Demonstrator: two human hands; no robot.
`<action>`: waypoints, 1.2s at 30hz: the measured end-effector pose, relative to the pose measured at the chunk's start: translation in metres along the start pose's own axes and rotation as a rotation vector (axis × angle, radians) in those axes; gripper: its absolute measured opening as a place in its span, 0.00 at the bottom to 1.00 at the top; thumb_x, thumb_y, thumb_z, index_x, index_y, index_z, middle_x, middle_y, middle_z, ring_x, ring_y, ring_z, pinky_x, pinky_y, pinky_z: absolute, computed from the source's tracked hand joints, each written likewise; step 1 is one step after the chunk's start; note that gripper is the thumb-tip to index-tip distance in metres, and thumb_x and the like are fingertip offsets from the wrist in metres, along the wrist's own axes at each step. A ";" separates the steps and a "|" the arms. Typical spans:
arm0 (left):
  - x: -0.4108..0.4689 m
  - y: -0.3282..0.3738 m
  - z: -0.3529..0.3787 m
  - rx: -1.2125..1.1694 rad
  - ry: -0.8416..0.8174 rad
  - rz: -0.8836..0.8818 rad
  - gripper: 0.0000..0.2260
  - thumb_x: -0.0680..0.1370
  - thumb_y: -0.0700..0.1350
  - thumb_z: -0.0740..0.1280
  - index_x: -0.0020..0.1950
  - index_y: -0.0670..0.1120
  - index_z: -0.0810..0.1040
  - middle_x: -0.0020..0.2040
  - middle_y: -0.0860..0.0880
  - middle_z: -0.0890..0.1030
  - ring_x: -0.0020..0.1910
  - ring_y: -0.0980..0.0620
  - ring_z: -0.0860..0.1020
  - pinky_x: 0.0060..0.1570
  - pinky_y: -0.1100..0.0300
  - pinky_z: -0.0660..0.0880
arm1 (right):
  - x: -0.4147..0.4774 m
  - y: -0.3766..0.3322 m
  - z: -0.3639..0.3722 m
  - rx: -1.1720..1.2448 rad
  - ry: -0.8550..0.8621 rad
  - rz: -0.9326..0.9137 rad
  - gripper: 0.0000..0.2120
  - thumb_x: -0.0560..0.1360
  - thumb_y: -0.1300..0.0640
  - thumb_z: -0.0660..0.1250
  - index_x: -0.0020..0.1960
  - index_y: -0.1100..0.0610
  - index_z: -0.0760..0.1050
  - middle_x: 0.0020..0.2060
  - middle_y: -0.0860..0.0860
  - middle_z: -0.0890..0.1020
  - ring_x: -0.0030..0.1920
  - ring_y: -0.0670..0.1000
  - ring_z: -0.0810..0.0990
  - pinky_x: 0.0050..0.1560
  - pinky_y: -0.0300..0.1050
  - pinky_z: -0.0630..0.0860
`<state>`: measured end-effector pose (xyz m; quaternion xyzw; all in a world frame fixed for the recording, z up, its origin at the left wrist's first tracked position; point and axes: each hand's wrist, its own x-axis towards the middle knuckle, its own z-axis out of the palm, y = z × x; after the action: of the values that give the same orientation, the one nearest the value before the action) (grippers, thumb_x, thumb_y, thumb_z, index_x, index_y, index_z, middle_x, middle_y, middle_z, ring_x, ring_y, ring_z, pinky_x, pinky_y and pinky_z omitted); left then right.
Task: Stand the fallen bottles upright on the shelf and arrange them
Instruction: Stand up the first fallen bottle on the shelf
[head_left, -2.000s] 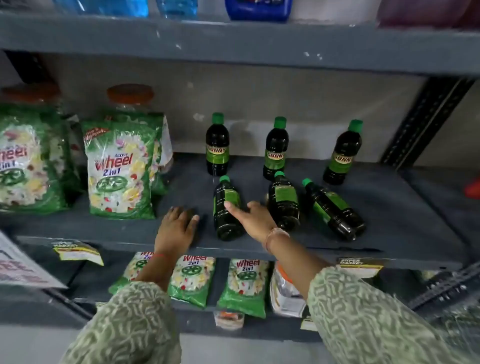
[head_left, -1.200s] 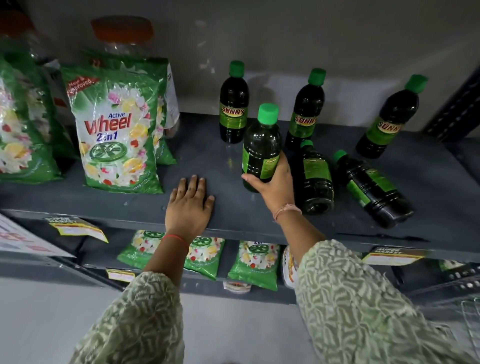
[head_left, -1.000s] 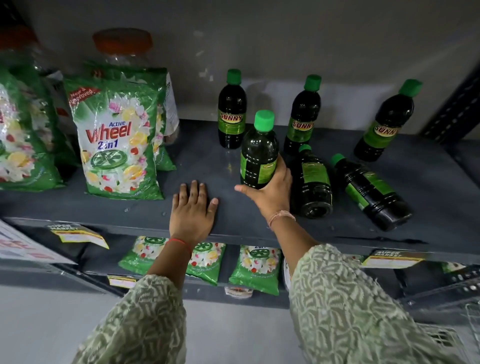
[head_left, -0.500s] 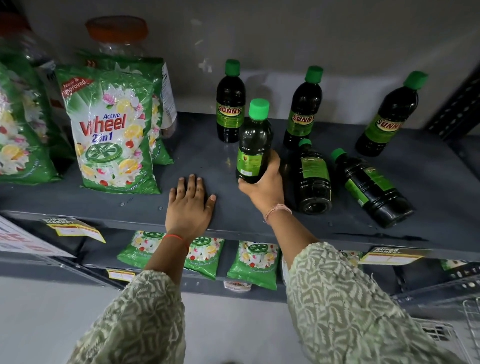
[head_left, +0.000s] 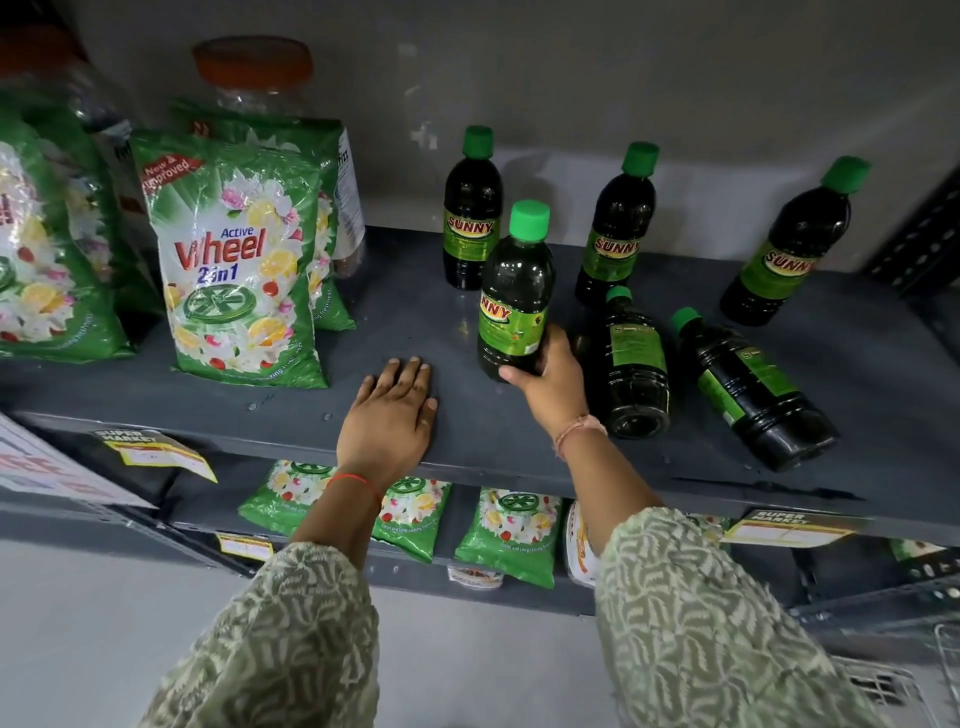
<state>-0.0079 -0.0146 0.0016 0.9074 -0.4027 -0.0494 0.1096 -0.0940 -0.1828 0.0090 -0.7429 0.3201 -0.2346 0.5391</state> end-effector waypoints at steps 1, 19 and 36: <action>0.000 0.000 0.000 0.004 -0.001 -0.003 0.28 0.75 0.53 0.42 0.75 0.47 0.55 0.77 0.50 0.57 0.77 0.50 0.52 0.75 0.53 0.48 | 0.000 -0.002 -0.001 0.003 -0.042 0.001 0.31 0.68 0.65 0.72 0.67 0.58 0.63 0.61 0.56 0.76 0.64 0.56 0.73 0.63 0.46 0.69; 0.001 -0.001 0.001 0.012 0.022 -0.010 0.29 0.74 0.54 0.43 0.74 0.48 0.56 0.77 0.51 0.58 0.76 0.51 0.54 0.74 0.52 0.50 | -0.003 -0.002 0.006 0.037 0.068 -0.032 0.54 0.55 0.57 0.81 0.72 0.56 0.54 0.69 0.57 0.65 0.69 0.54 0.66 0.68 0.48 0.66; -0.004 0.006 -0.005 -0.083 -0.013 -0.017 0.22 0.81 0.47 0.50 0.75 0.43 0.54 0.77 0.46 0.56 0.77 0.47 0.51 0.75 0.52 0.48 | -0.092 0.005 -0.005 -0.169 0.146 -0.074 0.28 0.63 0.55 0.77 0.59 0.61 0.70 0.53 0.58 0.80 0.56 0.57 0.77 0.57 0.51 0.75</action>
<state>-0.0137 -0.0149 0.0075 0.9051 -0.3934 -0.0730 0.1440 -0.1620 -0.1200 0.0056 -0.7781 0.3495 -0.2797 0.4407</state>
